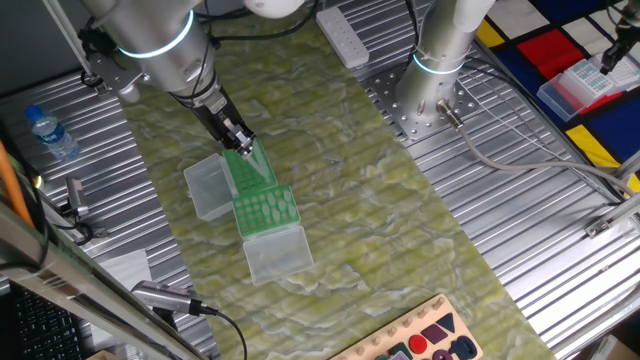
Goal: Transfer all large pipette tips from one holder to another
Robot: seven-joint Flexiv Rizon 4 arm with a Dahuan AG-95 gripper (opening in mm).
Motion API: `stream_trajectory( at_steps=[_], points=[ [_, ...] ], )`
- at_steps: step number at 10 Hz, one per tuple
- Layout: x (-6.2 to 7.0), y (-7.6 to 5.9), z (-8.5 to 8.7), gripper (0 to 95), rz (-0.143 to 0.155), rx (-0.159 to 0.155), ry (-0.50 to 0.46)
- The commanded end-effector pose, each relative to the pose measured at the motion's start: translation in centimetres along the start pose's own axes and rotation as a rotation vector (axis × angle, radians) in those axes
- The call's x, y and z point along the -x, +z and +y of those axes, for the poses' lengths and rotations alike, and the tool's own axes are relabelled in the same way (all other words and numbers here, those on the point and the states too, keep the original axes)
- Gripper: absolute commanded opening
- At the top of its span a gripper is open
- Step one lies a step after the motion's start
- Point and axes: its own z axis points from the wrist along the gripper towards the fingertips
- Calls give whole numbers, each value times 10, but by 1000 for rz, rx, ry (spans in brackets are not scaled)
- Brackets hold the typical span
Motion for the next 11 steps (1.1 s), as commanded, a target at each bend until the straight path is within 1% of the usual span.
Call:
stream_trajectory(
  at_steps=[1, 3, 5, 7, 8, 9, 11],
  points=[
    [-5, 6, 1, 0, -10, -2, -4],
    [-8, 13, 3, 0, -18, -7, -4],
    [-10, 16, 3, 0, -23, -8, -8],
    [-10, 17, 3, 380, -23, -9, -22],
    [-10, 17, 4, 380, -23, -9, -25],
    [-10, 17, 5, 570, -22, -9, -26],
    [-10, 16, 7, 570, -24, -7, -16]
  ],
)
